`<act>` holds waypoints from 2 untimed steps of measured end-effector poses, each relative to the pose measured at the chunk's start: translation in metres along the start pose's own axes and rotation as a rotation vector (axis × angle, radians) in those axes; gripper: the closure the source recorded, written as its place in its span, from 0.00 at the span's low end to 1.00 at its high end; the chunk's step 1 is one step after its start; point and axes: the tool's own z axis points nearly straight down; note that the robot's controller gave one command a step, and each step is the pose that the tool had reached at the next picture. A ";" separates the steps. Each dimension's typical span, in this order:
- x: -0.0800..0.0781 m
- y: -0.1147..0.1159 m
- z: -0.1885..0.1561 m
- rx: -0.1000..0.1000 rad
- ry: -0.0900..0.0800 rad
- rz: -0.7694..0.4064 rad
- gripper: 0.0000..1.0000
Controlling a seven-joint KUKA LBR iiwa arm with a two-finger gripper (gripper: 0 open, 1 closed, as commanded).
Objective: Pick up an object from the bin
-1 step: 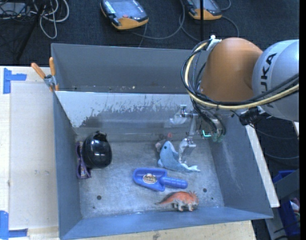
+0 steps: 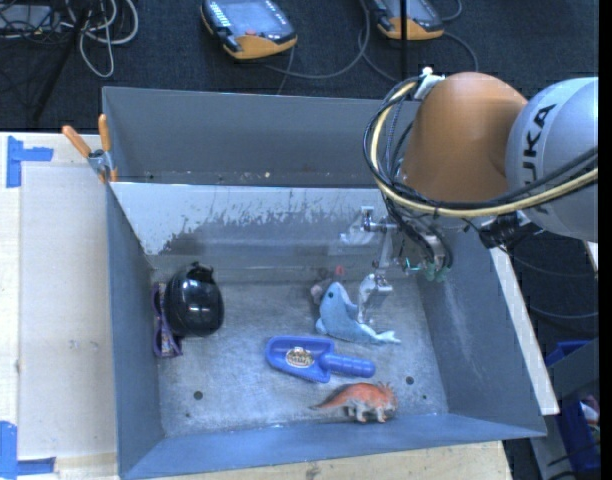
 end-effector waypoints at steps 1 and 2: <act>0.001 -0.008 0.039 0.000 -0.006 -0.059 0.00; 0.046 0.006 0.107 0.000 -0.003 -0.036 0.00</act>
Offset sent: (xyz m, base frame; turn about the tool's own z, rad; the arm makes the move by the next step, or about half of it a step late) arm -0.0731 0.0183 -0.1393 -0.0075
